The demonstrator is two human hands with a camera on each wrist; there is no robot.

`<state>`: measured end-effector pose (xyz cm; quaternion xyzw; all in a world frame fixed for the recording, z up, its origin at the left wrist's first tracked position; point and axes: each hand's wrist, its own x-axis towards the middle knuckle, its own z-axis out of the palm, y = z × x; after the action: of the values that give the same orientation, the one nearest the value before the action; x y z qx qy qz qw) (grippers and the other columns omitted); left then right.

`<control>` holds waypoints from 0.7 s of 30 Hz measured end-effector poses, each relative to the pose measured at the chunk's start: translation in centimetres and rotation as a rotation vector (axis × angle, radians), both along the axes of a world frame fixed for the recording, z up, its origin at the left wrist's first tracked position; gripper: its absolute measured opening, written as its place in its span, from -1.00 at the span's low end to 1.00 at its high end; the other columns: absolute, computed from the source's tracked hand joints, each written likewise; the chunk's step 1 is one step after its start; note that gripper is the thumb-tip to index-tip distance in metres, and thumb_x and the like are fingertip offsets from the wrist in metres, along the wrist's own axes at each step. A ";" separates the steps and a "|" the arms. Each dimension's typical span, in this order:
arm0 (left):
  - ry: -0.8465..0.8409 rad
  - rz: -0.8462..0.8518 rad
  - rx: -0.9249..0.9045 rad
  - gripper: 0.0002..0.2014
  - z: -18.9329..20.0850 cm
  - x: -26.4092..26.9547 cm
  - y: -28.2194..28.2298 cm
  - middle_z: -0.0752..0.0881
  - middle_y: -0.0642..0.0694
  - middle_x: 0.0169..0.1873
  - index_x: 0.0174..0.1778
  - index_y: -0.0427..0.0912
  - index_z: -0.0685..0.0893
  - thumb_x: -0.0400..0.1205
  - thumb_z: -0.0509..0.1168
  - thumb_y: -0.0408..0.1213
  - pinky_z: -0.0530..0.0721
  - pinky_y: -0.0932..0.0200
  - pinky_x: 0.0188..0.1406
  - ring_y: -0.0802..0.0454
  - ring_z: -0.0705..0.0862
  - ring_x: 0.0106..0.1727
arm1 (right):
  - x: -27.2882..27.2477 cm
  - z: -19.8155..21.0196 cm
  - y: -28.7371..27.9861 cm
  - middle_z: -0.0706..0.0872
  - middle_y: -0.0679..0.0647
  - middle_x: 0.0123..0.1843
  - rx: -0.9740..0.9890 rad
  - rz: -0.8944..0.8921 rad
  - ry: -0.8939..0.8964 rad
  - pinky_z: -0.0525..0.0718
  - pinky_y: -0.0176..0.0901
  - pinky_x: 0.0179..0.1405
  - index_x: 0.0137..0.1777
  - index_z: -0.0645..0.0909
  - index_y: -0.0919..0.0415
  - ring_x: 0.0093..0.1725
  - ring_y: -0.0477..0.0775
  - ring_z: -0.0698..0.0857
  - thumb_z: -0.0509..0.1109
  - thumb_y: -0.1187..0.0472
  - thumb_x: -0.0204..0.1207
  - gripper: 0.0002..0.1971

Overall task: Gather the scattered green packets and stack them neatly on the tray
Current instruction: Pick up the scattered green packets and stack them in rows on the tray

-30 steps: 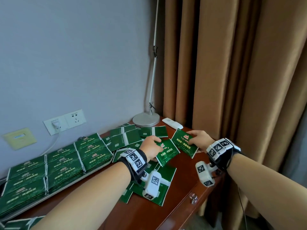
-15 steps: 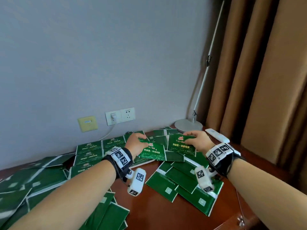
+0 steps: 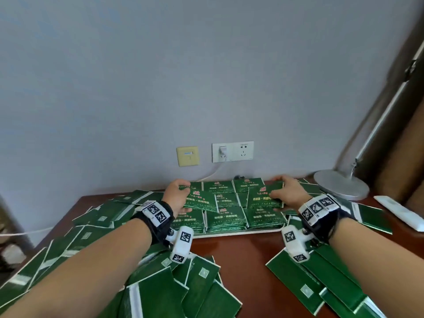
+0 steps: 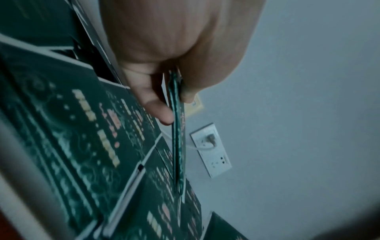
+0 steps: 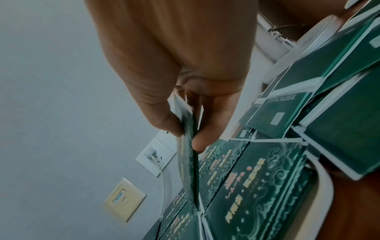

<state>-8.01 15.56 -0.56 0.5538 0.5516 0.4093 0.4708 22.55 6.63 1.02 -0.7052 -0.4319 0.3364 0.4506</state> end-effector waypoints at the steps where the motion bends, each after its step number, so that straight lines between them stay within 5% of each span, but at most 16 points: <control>1: 0.001 0.013 -0.003 -0.83 -0.1 -0.6 0.7 0.53 -0.09 0.12 0.08 -0.06 0.65 0.76 0.18 -0.37 0.77 0.09 -0.45 -0.05 0.61 -0.09 | -0.1 0.0 0.8 0.65 0.29 0.08 -0.004 -0.008 -0.006 0.75 -0.02 -0.54 0.25 0.49 0.18 -0.13 0.24 0.74 0.47 0.51 0.44 -0.56; 7: -0.028 0.087 -0.048 -0.82 -1.0 -3.4 4.5 0.57 -0.12 -0.07 0.21 -0.15 0.66 0.73 0.26 -0.40 0.69 0.20 -0.57 0.02 0.58 -0.20 | 0.8 -0.9 4.4 0.65 0.21 0.07 -0.060 -0.039 -0.027 0.79 -0.02 -0.51 0.25 0.48 0.20 -0.11 0.22 0.75 0.47 0.47 0.48 -0.60; 12: -0.019 0.106 -0.055 -0.82 -1.9 -3.4 5.9 0.62 -0.14 -0.07 0.18 -0.19 0.69 0.71 0.29 -0.43 0.72 0.06 -0.36 -0.04 0.61 -0.16 | 2.7 -2.7 6.7 0.67 0.30 0.17 -0.074 -0.083 -0.016 0.80 0.30 -0.16 0.34 0.51 0.21 -0.02 0.35 0.77 0.45 0.49 0.48 -0.55; 14: 0.007 0.110 -0.047 -0.86 -2.2 -3.2 6.3 0.66 -0.23 0.06 0.08 -0.15 0.70 0.68 0.32 -0.44 0.75 -0.01 -0.23 -0.19 0.66 -0.01 | 3.2 -3.2 7.5 0.65 0.33 0.23 -0.068 -0.086 -0.016 0.81 0.28 -0.22 0.38 0.50 0.20 -0.04 0.36 0.77 0.47 0.49 0.47 -0.50; 17: 0.152 0.063 0.007 -0.79 -2.9 -3.1 6.8 0.63 -0.12 0.20 0.11 -0.14 0.68 0.59 0.46 -0.40 0.68 0.12 -0.08 -0.12 0.64 0.11 | 3.5 -3.6 8.1 0.60 0.34 0.34 -0.075 -0.077 -0.074 0.80 0.04 -0.45 0.45 0.46 0.21 -0.06 0.36 0.77 0.49 0.49 0.46 -0.43; 21: 0.411 -0.060 0.038 -0.49 -3.2 -2.8 7.1 0.55 -0.05 0.17 0.28 -0.17 0.60 0.44 0.61 -0.31 0.53 0.21 -0.01 0.03 0.58 0.06 | 3.6 -3.8 8.2 0.58 0.20 0.35 -0.118 -0.013 -0.240 0.83 0.06 -0.28 0.42 0.48 0.22 -0.03 0.27 0.76 0.55 0.47 0.38 -0.39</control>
<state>-10.78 22.69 -3.76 0.6505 0.6114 0.2839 0.3499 26.12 14.87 -2.79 -0.7685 -0.4576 0.2715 0.3554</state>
